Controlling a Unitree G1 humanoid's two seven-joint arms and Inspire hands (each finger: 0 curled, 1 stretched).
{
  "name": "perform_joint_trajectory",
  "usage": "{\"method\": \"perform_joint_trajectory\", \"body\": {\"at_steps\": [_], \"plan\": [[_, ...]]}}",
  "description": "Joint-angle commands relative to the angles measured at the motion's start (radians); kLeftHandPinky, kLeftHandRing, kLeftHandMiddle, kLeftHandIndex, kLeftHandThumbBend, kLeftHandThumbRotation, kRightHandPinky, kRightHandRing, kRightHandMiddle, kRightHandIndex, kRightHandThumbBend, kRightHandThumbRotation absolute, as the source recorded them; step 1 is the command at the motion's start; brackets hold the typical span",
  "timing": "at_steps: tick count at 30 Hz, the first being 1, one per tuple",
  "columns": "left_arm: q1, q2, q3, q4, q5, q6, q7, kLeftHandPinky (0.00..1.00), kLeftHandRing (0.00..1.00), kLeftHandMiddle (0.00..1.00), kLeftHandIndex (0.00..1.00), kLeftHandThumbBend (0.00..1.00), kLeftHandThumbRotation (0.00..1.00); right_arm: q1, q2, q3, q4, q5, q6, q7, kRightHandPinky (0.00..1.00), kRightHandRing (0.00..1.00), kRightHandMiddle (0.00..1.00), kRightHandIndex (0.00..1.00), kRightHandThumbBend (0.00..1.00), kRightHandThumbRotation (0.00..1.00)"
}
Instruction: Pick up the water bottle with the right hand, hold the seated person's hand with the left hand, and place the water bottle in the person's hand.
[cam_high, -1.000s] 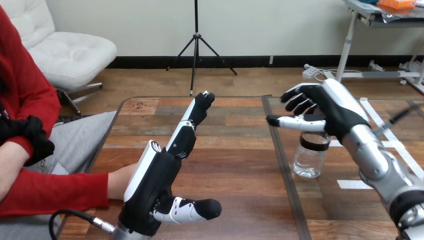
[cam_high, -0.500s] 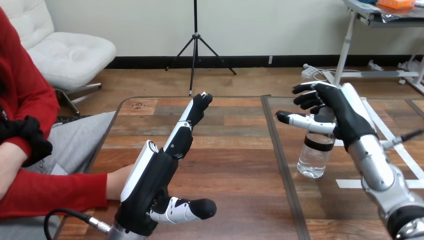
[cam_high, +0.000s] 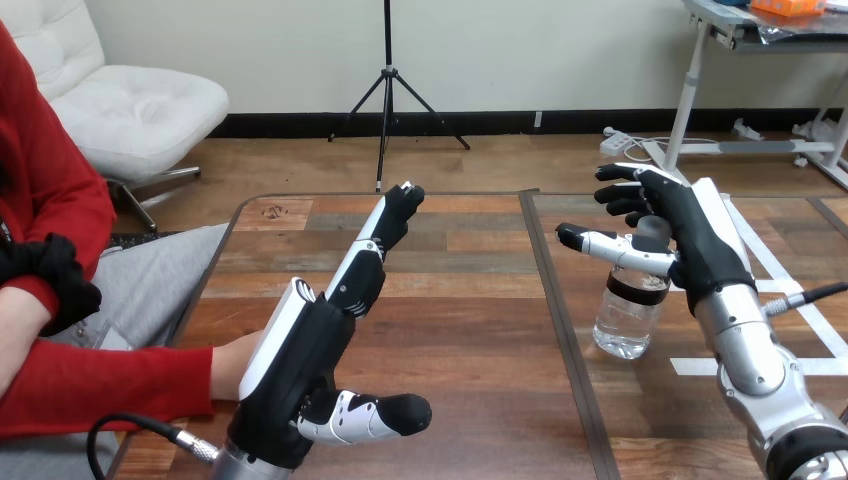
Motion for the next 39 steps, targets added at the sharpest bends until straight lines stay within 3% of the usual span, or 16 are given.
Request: {"method": "perform_joint_trajectory", "body": {"at_steps": [1,5,8,20,23,29,32,35,39], "plan": [[-0.044,0.010,0.009,-0.045,-0.021,-0.007,-0.004,1.00,1.00,1.00,1.00,1.00,0.73,-0.018,0.026,-0.033,-0.045,0.029,-0.025,-0.014,0.74,0.74,0.74,0.79,1.00,0.38],[-0.042,0.011,0.011,-0.048,-0.021,-0.007,-0.004,1.00,1.00,1.00,1.00,1.00,0.74,-0.012,0.025,-0.029,-0.050,0.015,-0.030,-0.040,0.72,0.73,0.74,0.79,1.00,0.37],[-0.038,0.011,0.007,-0.053,-0.034,0.000,-0.009,1.00,1.00,1.00,1.00,1.00,0.73,-0.009,0.035,-0.051,-0.047,0.040,-0.028,-0.018,0.71,0.73,0.74,0.79,1.00,0.36],[-0.041,0.021,0.010,-0.063,-0.046,0.007,-0.025,1.00,1.00,1.00,1.00,1.00,0.72,0.003,0.039,-0.056,-0.044,0.036,-0.015,-0.029,0.70,0.72,0.73,0.78,1.00,0.34],[-0.038,0.023,0.000,-0.070,-0.076,0.023,-0.040,1.00,1.00,1.00,1.00,1.00,0.72,0.003,0.041,-0.061,-0.041,0.041,0.000,-0.021,0.70,0.73,0.74,0.79,1.00,0.34],[-0.037,0.027,0.006,-0.077,-0.077,0.027,-0.047,1.00,1.00,1.00,1.00,1.00,0.71,0.009,0.040,-0.053,-0.038,0.022,0.002,-0.041,0.70,0.73,0.74,0.79,1.00,0.34],[-0.041,0.019,0.020,-0.072,-0.058,0.010,-0.034,1.00,1.00,1.00,1.00,1.00,0.71,0.011,0.046,-0.066,-0.036,0.039,0.006,-0.023,0.70,0.73,0.74,0.79,1.00,0.34],[-0.036,0.020,0.011,-0.080,-0.084,0.024,-0.047,0.99,1.00,1.00,1.00,1.00,0.71,0.010,0.040,-0.042,-0.033,0.001,0.020,-0.072,0.69,0.72,0.73,0.79,1.00,0.34],[-0.033,0.020,0.014,-0.085,-0.083,0.029,-0.045,0.99,1.00,1.00,1.00,1.00,0.70,0.014,0.048,-0.061,-0.033,0.023,0.020,-0.044,0.68,0.71,0.72,0.78,1.00,0.33]]}}
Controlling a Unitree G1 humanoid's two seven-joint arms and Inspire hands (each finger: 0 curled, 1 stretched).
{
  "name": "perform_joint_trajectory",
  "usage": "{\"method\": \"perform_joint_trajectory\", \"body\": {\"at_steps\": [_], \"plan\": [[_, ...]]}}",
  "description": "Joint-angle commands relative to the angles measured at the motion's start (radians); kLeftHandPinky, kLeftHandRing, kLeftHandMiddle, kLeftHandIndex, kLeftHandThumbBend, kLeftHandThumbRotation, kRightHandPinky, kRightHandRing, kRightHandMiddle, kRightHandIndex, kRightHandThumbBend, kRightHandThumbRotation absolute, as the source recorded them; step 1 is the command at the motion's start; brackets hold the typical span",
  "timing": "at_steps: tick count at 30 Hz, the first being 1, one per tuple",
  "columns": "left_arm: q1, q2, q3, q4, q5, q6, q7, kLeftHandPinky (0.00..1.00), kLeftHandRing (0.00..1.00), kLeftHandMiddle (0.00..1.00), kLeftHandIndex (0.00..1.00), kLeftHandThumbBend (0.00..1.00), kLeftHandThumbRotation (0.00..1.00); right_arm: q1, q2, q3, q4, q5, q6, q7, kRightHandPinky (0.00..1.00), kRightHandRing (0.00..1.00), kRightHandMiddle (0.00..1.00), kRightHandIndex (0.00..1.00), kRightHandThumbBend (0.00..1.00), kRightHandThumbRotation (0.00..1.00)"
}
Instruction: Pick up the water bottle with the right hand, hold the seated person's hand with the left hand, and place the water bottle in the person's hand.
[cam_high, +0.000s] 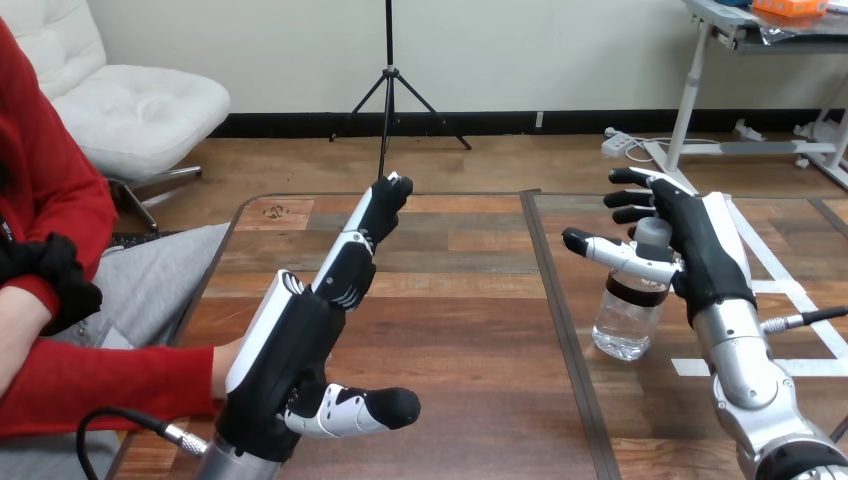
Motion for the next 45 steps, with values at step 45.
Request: {"method": "perform_joint_trajectory", "body": {"at_steps": [45], "plan": [[-0.008,0.027,0.017,-0.094,-0.040,0.033,-0.026,1.00,1.00,1.00,1.00,1.00,0.71,0.027,0.058,-0.009,-0.007,-0.007,0.106,-0.008,0.82,0.85,0.84,0.88,1.00,0.29]]}}
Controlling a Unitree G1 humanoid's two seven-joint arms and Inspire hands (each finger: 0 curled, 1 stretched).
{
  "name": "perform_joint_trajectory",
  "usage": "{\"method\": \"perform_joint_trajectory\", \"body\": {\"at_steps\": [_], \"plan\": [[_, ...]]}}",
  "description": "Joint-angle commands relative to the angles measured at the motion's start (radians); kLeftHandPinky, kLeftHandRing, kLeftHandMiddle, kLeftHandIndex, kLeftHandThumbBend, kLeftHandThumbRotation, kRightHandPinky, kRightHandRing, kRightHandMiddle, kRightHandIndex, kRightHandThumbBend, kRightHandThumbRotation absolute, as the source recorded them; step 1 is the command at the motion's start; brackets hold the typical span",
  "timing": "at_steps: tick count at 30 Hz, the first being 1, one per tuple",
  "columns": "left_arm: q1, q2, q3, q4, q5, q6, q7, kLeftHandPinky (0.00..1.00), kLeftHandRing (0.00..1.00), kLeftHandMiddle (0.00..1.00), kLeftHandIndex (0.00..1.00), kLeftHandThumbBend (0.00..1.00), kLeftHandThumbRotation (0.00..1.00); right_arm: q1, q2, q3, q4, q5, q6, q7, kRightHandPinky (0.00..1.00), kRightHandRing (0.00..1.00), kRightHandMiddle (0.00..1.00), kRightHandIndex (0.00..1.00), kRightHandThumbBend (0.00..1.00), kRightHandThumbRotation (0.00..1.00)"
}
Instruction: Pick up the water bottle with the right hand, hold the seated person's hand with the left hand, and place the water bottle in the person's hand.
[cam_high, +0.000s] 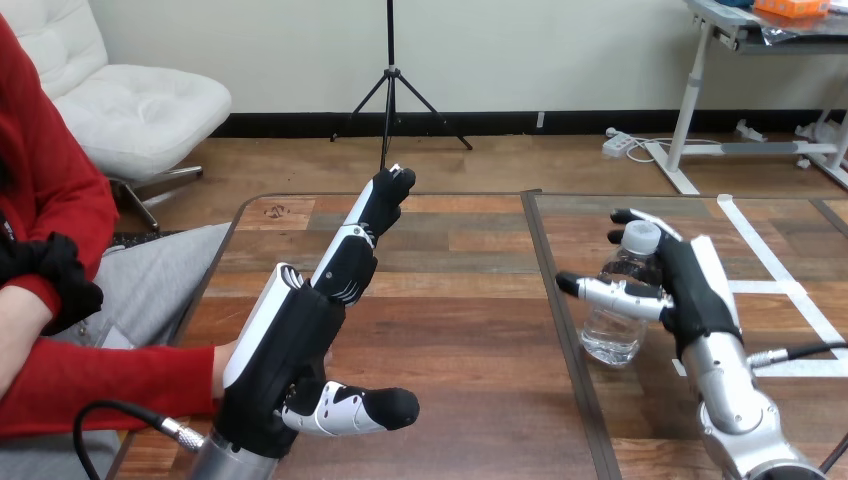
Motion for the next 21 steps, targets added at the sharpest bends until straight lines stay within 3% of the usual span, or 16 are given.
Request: {"method": "perform_joint_trajectory", "body": {"at_steps": [1,10,13,19,21], "plan": [[-0.013,0.016,0.014,-0.055,-0.026,0.017,-0.005,1.00,1.00,1.00,1.00,1.00,0.71,-0.021,0.017,0.000,-0.009,-0.001,-0.006,-0.016,0.82,0.85,0.84,0.88,1.00,0.29],[-0.012,0.020,0.019,-0.055,-0.027,0.006,-0.013,1.00,1.00,1.00,1.00,1.00,0.71,-0.013,0.027,0.004,-0.003,-0.009,0.015,-0.028,0.81,0.85,0.85,0.89,1.00,0.29],[-0.011,0.023,0.016,-0.058,-0.040,0.012,-0.021,1.00,1.00,1.00,1.00,1.00,0.70,-0.012,0.037,-0.019,0.002,0.019,0.032,0.003,0.82,0.86,0.85,0.90,1.00,0.29],[-0.005,0.026,0.022,-0.067,-0.032,0.013,-0.021,1.00,1.00,1.00,1.00,1.00,0.70,-0.003,0.040,-0.006,0.004,0.002,0.032,-0.013,0.81,0.85,0.85,0.90,1.00,0.30],[-0.004,0.027,0.021,-0.065,-0.038,0.014,-0.025,1.00,1.00,1.00,1.00,1.00,0.69,0.000,0.042,-0.016,0.008,0.014,0.030,0.014,0.81,0.86,0.85,0.90,1.00,0.30]]}}
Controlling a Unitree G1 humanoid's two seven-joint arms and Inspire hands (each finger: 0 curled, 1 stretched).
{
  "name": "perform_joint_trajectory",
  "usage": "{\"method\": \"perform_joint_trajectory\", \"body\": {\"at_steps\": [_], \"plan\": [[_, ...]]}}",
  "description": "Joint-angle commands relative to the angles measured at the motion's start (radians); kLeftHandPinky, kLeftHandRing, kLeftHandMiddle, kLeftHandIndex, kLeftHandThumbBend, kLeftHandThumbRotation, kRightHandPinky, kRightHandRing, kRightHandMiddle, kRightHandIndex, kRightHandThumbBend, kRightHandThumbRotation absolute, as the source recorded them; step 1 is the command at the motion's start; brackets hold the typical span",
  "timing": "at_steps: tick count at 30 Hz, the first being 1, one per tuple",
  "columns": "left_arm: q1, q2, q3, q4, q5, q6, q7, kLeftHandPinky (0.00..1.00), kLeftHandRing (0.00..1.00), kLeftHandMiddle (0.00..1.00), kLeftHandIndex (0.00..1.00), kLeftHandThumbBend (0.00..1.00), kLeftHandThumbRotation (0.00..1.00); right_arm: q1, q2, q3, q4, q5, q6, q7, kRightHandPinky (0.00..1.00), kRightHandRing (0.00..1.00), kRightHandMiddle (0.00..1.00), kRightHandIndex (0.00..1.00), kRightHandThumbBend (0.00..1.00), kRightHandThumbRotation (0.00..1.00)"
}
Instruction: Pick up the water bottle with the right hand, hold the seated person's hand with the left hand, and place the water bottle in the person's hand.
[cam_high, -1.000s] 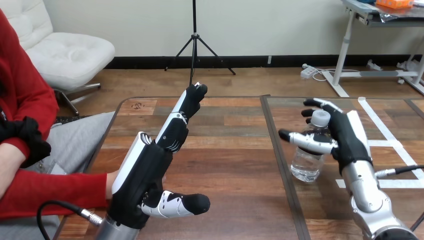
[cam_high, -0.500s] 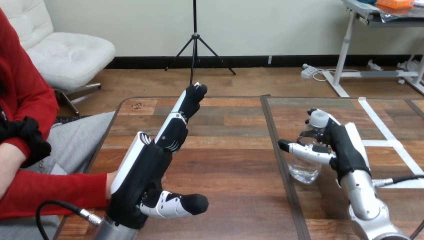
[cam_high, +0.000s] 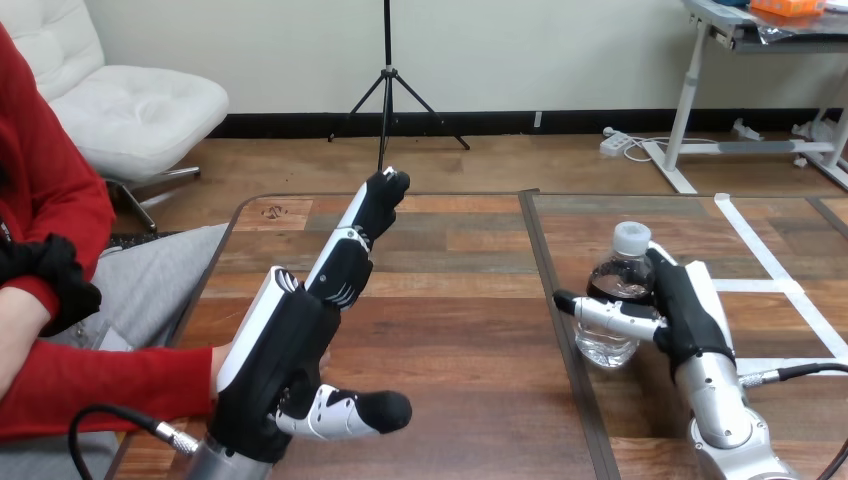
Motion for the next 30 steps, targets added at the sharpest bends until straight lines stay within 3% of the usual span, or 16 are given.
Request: {"method": "perform_joint_trajectory", "body": {"at_steps": [1,19,30], "plan": [[-0.025,0.020,0.019,-0.049,-0.019,0.004,-0.007,1.00,1.00,1.00,1.00,1.00,0.69,-0.018,0.018,-0.012,0.001,0.012,-0.004,0.030,0.82,0.86,0.86,0.91,1.00,0.30],[-0.018,0.025,0.028,-0.065,-0.013,0.012,-0.008,1.00,1.00,1.00,1.00,1.00,0.71,-0.002,0.029,0.009,0.014,-0.023,0.041,-0.025,0.81,0.84,0.84,0.88,1.00,0.34],[-0.016,0.025,0.033,-0.065,-0.006,0.007,-0.007,1.00,1.00,1.00,1.00,1.00,0.71,0.006,0.043,-0.016,0.018,-0.001,0.038,-0.037,0.73,0.76,0.79,0.84,1.00,0.27]]}}
